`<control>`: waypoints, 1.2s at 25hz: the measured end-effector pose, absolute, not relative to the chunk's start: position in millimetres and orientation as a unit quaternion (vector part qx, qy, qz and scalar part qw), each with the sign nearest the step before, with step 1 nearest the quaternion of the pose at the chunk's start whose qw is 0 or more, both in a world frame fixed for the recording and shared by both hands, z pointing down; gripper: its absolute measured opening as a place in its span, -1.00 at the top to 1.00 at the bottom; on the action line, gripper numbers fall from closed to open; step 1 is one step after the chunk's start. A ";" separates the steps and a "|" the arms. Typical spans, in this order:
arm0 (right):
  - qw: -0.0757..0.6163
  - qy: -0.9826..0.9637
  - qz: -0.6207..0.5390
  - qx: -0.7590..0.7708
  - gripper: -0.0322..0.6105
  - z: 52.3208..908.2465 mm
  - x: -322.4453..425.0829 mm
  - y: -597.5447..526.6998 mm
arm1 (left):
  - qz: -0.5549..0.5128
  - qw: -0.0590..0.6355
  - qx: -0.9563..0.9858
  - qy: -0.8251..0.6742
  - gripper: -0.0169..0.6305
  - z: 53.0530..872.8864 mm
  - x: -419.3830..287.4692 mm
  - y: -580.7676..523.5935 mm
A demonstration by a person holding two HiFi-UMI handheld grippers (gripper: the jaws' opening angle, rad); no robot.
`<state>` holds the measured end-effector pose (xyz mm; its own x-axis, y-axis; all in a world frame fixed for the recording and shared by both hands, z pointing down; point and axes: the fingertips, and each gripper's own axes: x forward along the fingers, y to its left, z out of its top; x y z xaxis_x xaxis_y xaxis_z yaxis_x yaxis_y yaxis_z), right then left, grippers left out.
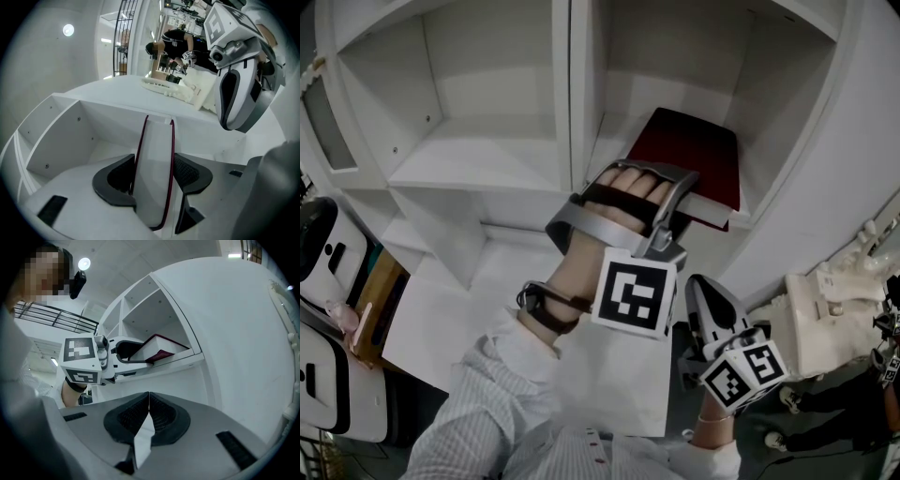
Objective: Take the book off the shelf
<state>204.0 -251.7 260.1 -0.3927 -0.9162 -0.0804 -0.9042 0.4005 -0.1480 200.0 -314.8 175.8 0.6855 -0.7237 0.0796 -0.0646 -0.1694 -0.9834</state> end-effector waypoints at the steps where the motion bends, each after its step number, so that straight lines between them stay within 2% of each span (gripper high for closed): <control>1: 0.074 0.834 -0.040 -0.546 0.86 260.2 203.9 -251.8 | -0.283 0.582 -0.710 0.277 0.16 175.9 199.7 -314.8; 16: 0.073 0.839 -0.033 -0.537 0.86 252.6 193.6 -249.6 | -0.216 0.552 -0.751 0.291 0.21 154.6 176.1 -298.3; 30: 0.066 0.852 -0.019 -0.519 0.86 243.2 166.3 -239.0 | -0.120 0.477 -0.818 0.297 0.21 132.9 127.7 -261.0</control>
